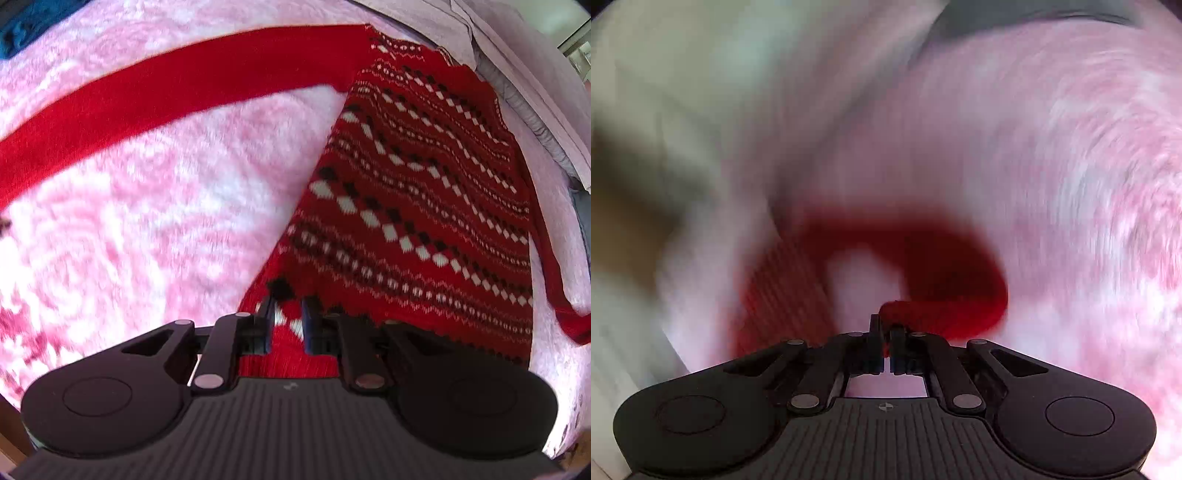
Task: Fold clothes
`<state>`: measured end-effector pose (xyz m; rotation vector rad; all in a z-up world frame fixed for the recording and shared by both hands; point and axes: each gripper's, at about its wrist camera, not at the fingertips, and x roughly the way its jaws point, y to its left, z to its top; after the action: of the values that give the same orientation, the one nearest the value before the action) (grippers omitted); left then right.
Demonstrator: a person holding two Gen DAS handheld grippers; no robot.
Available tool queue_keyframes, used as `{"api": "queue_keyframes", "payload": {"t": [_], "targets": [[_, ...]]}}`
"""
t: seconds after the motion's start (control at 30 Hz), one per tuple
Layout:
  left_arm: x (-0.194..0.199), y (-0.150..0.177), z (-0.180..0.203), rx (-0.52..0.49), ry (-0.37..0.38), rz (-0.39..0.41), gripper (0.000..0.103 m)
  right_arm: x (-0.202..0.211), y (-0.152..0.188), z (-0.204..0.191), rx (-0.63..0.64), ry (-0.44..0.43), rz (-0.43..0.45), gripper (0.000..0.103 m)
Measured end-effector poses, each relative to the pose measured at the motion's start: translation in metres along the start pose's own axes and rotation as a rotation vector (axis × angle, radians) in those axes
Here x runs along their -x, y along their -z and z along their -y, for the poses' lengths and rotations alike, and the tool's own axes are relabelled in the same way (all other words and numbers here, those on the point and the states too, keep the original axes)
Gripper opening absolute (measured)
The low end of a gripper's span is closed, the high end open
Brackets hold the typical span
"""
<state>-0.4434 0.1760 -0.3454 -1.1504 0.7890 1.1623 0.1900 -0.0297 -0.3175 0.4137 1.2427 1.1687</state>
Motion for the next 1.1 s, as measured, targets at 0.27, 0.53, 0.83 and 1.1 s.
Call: {"api": "queue_keyframes", "payload": {"t": [0.27,0.53,0.83,1.1], "targets": [[-0.002,-0.02,0.022,-0.015,0.004,0.033,0.012,0.057,-0.109,0.052,-0.369,0.182,0.484,0.068],[-0.012,-0.023,0.033,-0.006,-0.029,0.015,0.012,-0.017,-0.059,0.072,-0.233,0.241,0.162,0.068],[-0.006,-0.03,0.018,0.062,-0.066,0.058,0.012,-0.091,-0.098,0.111,-0.238,0.418,0.148,0.004],[0.005,-0.014,-0.027,0.202,-0.122,0.105,0.015,-0.069,-0.107,0.102,-0.098,0.631,0.164,0.005]]}}
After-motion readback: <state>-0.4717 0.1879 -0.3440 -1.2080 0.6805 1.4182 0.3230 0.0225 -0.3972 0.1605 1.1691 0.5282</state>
